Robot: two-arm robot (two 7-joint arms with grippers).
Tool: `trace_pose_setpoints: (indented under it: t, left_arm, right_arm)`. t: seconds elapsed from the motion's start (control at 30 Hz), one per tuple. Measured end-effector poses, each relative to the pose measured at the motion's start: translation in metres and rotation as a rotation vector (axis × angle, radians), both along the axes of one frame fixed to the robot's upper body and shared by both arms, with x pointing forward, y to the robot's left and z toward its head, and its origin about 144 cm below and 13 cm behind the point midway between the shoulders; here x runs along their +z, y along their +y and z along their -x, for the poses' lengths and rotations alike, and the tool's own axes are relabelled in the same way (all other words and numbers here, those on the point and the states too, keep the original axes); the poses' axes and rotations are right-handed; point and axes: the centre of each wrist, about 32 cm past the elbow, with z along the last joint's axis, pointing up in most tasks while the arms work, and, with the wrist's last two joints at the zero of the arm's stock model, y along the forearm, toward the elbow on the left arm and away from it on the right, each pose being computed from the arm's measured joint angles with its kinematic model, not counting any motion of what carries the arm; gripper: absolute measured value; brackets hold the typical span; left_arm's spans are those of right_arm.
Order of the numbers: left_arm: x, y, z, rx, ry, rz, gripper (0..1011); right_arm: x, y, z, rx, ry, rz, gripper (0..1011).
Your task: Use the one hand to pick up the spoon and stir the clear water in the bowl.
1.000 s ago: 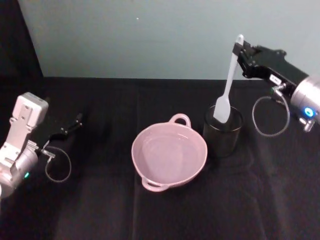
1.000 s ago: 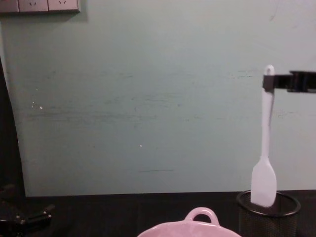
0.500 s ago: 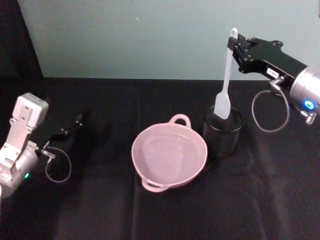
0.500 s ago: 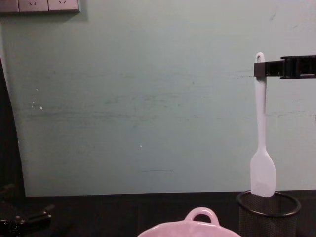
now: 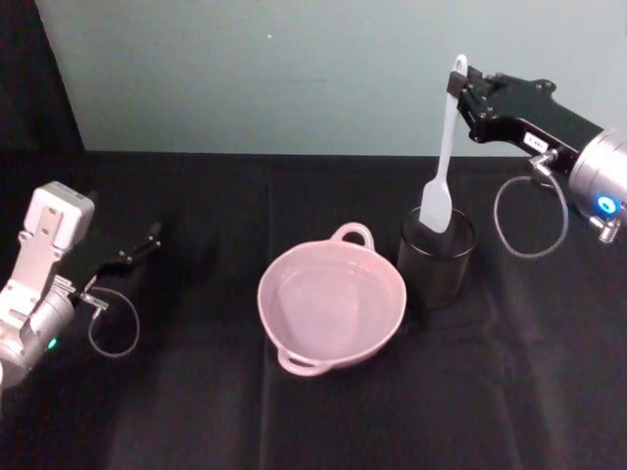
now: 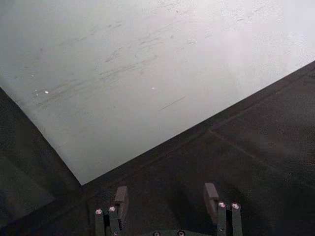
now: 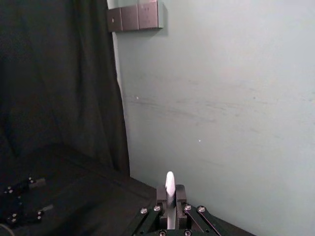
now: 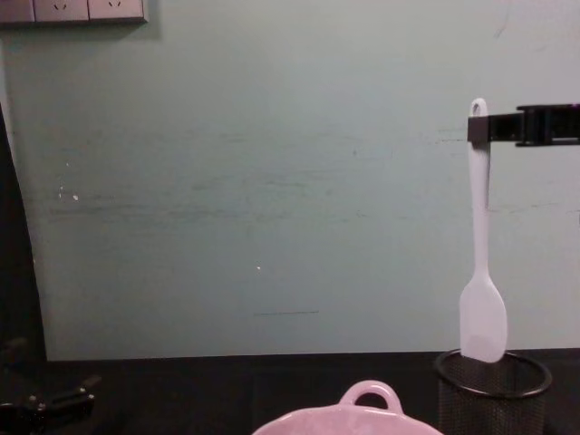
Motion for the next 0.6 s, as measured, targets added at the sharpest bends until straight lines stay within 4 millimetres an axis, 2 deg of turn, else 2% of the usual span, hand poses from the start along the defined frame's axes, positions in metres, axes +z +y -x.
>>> trace_pose_setpoints:
  t: [0.1, 0.2, 0.4, 0.6]
  left_arm:
    - [0.0, 0.0, 0.0, 0.0, 0.0, 0.0, 1011]
    - [0.0, 0.0, 0.0, 0.0, 0.0, 0.0, 1011]
    - [0.0, 0.0, 0.0, 0.0, 0.0, 0.0, 1011]
    - [0.0, 0.0, 0.0, 0.0, 0.0, 0.0, 1011]
  right_arm:
    - [0.0, 0.001, 0.002, 0.008, -0.001, -0.011, 109]
    - [-0.001, 0.011, 0.005, 0.044, -0.008, -0.02, 109]
    - [-0.007, 0.05, 0.006, 0.157, -0.017, -0.026, 109]
    - [-0.024, 0.077, 0.004, 0.224, -0.014, -0.006, 109]
